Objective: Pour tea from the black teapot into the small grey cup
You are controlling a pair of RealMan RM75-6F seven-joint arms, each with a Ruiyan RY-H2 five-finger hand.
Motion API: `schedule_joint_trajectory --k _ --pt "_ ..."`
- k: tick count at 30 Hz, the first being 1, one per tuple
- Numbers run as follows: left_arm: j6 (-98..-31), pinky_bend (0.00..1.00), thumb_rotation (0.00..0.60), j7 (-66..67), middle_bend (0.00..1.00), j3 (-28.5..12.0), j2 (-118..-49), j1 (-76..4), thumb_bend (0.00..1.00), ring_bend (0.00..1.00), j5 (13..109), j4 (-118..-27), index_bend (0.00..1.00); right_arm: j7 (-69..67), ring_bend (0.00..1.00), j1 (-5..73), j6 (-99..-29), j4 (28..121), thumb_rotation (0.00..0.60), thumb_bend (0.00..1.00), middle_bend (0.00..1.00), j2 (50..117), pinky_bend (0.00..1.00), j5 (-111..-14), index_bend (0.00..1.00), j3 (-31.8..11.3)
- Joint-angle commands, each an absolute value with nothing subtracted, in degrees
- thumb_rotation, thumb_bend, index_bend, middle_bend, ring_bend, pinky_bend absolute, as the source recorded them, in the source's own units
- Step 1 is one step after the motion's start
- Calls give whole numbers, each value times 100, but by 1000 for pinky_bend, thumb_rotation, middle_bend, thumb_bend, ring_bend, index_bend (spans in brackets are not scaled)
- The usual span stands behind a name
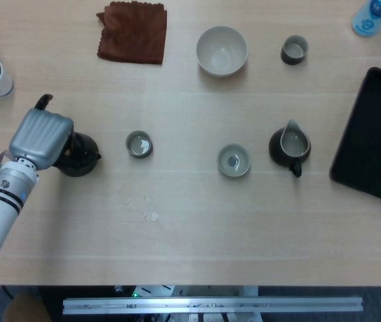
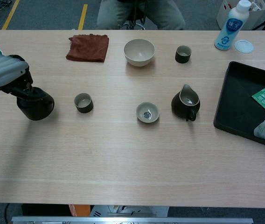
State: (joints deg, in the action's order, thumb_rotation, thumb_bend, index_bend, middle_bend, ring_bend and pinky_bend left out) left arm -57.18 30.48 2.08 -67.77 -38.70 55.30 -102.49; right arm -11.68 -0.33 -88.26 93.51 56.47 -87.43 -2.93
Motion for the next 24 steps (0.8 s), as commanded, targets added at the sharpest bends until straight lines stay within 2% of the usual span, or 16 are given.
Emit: schedule_joint_trajectory --k 1,8,11,14,16,18,20,23,24 --pt "-5774 96 233 2951 960 116 -6770 -3842 206 748 5520 -10231 909 -1166 210 -29 -8825 9354 600 0 362 5649 229 -8749 429 -293" --pt "-6018 96 234 2791 971 -106 -6875 -3757 206 757 5418 -10176 915 -1171 209 -37 -8841 9361 600 0 363 5640 229 -8748 428 -292" --pt "-6109 96 320 2787 990 -165 -6929 -3722 206 775 5373 -10139 925 -1172 209 -41 -8840 9359 600 0 363 5636 229 -8745 429 -288" --pt "-6196 96 336 2764 1000 -236 -6978 -3685 206 787 5306 -10110 934 -1166 209 -38 -8834 9366 600 0 362 5634 229 -8741 429 -290" --pt "-6235 96 324 2734 1000 -282 -6992 -3662 206 789 5264 -10102 936 -1159 209 -32 -8832 9372 600 0 363 5635 229 -8744 429 -292" --pt "-6242 96 257 2707 1000 -311 -6991 -3645 206 790 5220 -10102 936 -1149 210 -27 -8824 9379 600 0 363 5637 229 -8747 429 -292" --pt "-6232 96 214 2663 1000 -347 -6982 -3630 206 790 5171 -10107 936 -1139 209 -19 -8812 9384 600 0 363 5641 229 -8747 429 -291" --pt "-6221 96 201 2671 1000 -362 -6970 -3620 206 790 5135 -10086 936 -1124 209 -10 -8808 9403 600 0 363 5640 229 -8756 429 -292" --pt "-6233 96 214 2675 1000 -372 -6976 -3614 206 790 5119 -10076 938 -1117 210 -9 -8810 9408 600 0 362 5639 229 -8756 429 -294"
